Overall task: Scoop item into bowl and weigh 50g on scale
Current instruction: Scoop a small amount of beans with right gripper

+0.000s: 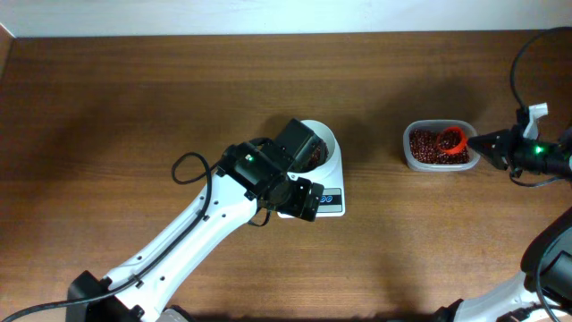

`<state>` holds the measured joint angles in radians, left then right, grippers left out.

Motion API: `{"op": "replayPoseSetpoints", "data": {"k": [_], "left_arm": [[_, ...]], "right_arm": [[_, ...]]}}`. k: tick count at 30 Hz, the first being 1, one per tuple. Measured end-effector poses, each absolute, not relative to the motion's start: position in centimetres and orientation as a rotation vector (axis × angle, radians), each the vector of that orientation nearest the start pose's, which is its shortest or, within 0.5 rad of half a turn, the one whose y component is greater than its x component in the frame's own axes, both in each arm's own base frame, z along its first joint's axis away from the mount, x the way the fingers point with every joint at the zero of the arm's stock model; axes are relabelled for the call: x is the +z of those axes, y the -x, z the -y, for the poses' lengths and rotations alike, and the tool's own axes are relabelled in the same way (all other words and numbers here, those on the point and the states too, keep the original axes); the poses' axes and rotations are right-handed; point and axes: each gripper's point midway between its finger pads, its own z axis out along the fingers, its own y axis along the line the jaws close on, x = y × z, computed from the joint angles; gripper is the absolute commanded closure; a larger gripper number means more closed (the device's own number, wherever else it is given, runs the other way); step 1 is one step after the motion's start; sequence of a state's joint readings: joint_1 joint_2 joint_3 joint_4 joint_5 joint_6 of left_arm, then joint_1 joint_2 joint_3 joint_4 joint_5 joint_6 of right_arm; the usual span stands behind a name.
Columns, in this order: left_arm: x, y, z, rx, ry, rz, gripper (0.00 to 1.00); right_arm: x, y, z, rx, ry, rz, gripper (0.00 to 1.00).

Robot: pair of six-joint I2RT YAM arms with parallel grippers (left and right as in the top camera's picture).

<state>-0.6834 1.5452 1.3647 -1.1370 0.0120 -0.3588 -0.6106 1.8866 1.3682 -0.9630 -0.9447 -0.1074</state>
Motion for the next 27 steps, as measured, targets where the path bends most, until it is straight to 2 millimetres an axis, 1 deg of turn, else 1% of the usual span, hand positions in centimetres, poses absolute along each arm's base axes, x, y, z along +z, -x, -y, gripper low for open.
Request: {"op": "replayPoseSetpoints", "data": {"k": [8, 17, 20, 21, 24, 25, 27], "left_arm": [[15.4, -25.2, 20.8, -0.201, -0.474, -2.882, 0.01], [15.4, -25.2, 20.8, -0.201, -0.474, -2.882, 0.01], [15.4, -25.2, 20.8, -0.201, -0.474, -2.882, 0.01], [15.4, -25.2, 20.8, -0.2, -0.474, -2.882, 0.01], [15.4, -25.2, 20.8, -0.201, -0.474, -2.882, 0.01], [15.4, -25.2, 20.8, -0.201, -0.474, -2.882, 0.01], [15.4, -25.2, 20.8, -0.2, -0.474, -2.882, 0.01]], "right_arm": [[11.3, -37.2, 9.7, 1.091, -0.581, -2.473, 0.96], [11.1, -37.1, 9.9, 1.076, -0.589, -2.484, 0.96], [10.5, -36.7, 10.0, 1.035, -0.612, -2.527, 0.96], [10.4, -36.9, 10.0, 1.02, -0.62, -2.534, 0.96], [11.0, -37.0, 9.9, 1.011, -0.634, -2.557, 0.96], [11.9, -37.3, 10.2, 0.993, -0.636, -2.561, 0.96], [12.8, -37.7, 10.9, 0.935, -0.628, -2.572, 0.96]]}}
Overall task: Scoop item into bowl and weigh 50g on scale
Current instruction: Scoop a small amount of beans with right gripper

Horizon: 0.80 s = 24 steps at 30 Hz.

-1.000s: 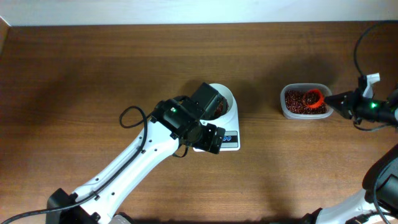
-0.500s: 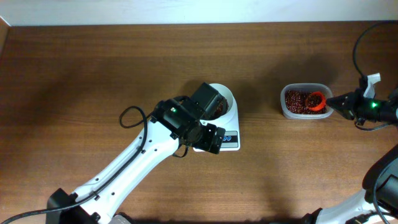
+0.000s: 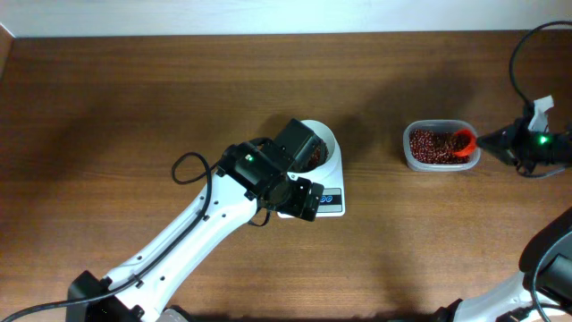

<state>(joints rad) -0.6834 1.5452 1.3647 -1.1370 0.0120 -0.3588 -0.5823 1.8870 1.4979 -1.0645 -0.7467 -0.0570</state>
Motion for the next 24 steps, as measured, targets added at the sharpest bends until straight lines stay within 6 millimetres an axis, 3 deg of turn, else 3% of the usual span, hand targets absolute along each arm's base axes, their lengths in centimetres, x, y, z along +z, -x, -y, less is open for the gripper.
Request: {"op": "replayPoseSetpoints", "data": {"k": [8, 16, 24], "left_arm": [[15.4, -25.2, 20.8, -0.201, -0.474, -2.882, 0.01], [15.4, -25.2, 20.8, -0.201, -0.474, -2.882, 0.01], [15.4, -25.2, 20.8, -0.201, -0.474, -2.882, 0.01]], "right_arm": [[12.7, -38.2, 10.2, 0.855, -0.561, -2.627, 0.96], [14.1, -37.9, 9.3, 0.982, -0.422, -2.554, 0.96], [16.7, -38.4, 9.0, 1.175, -0.414, -2.375, 0.96]]}}
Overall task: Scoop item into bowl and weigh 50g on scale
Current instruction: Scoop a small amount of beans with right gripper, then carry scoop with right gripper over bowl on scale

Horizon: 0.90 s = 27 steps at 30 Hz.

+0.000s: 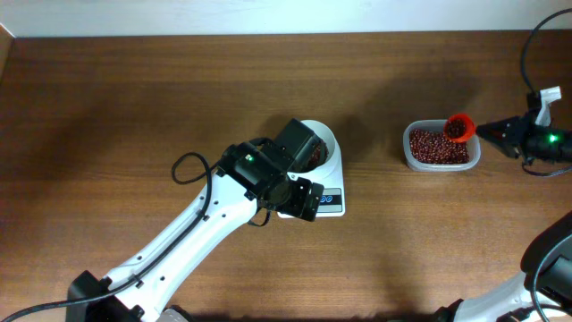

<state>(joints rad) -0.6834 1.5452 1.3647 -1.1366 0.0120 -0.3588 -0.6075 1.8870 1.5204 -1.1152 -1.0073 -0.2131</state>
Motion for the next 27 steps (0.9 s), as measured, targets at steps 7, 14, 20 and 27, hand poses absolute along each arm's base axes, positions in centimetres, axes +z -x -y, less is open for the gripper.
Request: {"op": "replayPoseSetpoints", "data": {"k": [7, 14, 20, 27], "left_arm": [[15.4, -25.2, 20.8, -0.201, -0.474, -2.882, 0.01], [15.4, -25.2, 20.8, -0.201, -0.474, -2.882, 0.01], [15.4, -25.2, 20.8, -0.201, -0.474, -2.882, 0.01], [15.4, -25.2, 20.8, -0.201, -0.474, -2.882, 0.01]], "right_arm": [[18.2, -38.5, 8.0, 1.293, -0.413, -2.299, 0.96], [18.2, -39.0, 3.7, 1.354, -0.295, -2.35, 0.96], [18.3, -38.9, -5.8, 1.458, -0.003, -2.439, 0.96], [18.7, -37.9, -15.9, 1.53, 0.342, -2.451, 0.96]]}}
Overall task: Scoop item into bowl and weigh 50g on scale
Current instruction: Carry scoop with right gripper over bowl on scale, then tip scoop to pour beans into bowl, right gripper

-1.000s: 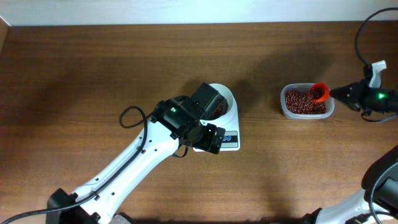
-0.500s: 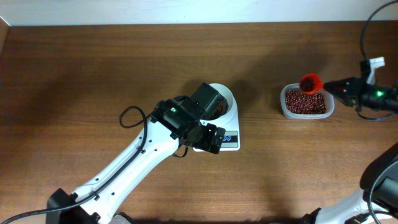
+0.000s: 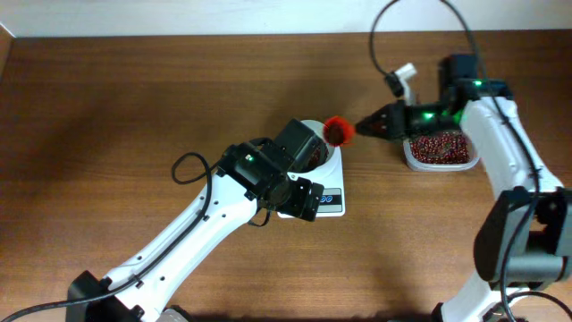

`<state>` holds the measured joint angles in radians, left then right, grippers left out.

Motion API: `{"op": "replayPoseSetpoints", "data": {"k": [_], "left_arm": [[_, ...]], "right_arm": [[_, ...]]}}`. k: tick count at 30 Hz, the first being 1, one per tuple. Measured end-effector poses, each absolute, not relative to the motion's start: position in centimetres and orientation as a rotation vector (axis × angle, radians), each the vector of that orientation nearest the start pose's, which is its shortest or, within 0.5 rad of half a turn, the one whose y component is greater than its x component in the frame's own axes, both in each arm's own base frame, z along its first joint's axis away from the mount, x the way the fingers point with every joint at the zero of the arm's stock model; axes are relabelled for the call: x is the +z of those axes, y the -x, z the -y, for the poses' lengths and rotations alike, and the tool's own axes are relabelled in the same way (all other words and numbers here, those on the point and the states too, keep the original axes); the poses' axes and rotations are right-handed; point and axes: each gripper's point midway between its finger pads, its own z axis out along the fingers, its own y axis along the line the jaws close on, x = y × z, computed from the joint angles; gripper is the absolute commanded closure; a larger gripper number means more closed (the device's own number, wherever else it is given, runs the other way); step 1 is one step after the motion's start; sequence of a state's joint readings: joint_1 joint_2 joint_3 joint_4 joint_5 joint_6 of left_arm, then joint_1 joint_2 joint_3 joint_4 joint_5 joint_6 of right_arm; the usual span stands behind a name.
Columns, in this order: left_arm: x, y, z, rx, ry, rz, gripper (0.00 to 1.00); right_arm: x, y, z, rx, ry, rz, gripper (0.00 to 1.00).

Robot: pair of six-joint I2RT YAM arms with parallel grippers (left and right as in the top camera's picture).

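Observation:
A white bowl (image 3: 327, 143) holding some red beans sits on a white scale (image 3: 332, 200) in the middle of the table. My left gripper (image 3: 302, 148) is over the bowl's left side; its fingers are hidden under the black wrist. My right gripper (image 3: 368, 128) is shut on the handle of a red scoop (image 3: 338, 131). The scoop carries beans and hangs at the bowl's right rim. The clear container of red beans (image 3: 438, 148) lies just right of the right gripper, partly under the arm.
The left arm (image 3: 197, 233) runs from the front left edge up to the scale and covers part of it. The right arm (image 3: 505, 161) and its cable arch over the back right of the table.
My right gripper moved left with the loaded scoop, from the container's far right corner to the bowl's right rim. The left arm, bowl and scale have not moved.
The scoop was down in the beans in the container, held by my right gripper. Then it was nearer the container's right edge, then raised with beans at the far right corner. Now it hangs by the bowl on the scale. The left arm stayed at the bowl throughout.

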<state>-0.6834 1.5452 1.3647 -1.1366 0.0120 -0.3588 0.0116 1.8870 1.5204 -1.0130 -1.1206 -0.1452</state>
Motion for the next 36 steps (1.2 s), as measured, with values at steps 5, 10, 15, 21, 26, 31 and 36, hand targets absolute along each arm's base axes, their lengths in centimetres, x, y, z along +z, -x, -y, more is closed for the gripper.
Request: {"op": "replayPoseSetpoints", "data": {"k": [5, 10, 15, 21, 26, 31, 36], "left_arm": [[15.4, -25.2, 20.8, -0.2, -0.474, -2.882, 0.01], [15.4, -25.2, 20.8, -0.201, -0.474, -2.882, 0.01], [15.4, -25.2, 20.8, -0.201, -0.474, -2.882, 0.01], [15.4, -25.2, 20.8, -0.201, -0.474, -2.882, 0.01], [15.4, -25.2, 20.8, -0.201, -0.474, -2.882, 0.01], [15.4, -25.2, 20.8, -0.201, -0.474, -2.882, 0.01], [15.4, -25.2, 20.8, -0.201, -0.474, -2.882, 0.01]], "right_arm": [[18.7, -37.9, -20.3, 1.484, 0.523, -2.409, 0.96], [16.9, -38.4, -21.3, 1.291, 0.595, -2.466, 0.96], [15.9, -39.0, -20.5, 1.171, 0.631, -2.482, 0.96], [16.7, -39.6, -19.2, 0.957, 0.747, -2.433, 0.96], [18.6, -39.4, -18.8, 0.852, 0.885, -2.325, 0.96], [18.4, -38.9, -20.2, 0.766, 1.091, -2.224, 0.96], [17.6, -39.1, -21.3, 0.607, 1.199, -2.197, 0.96]]}}
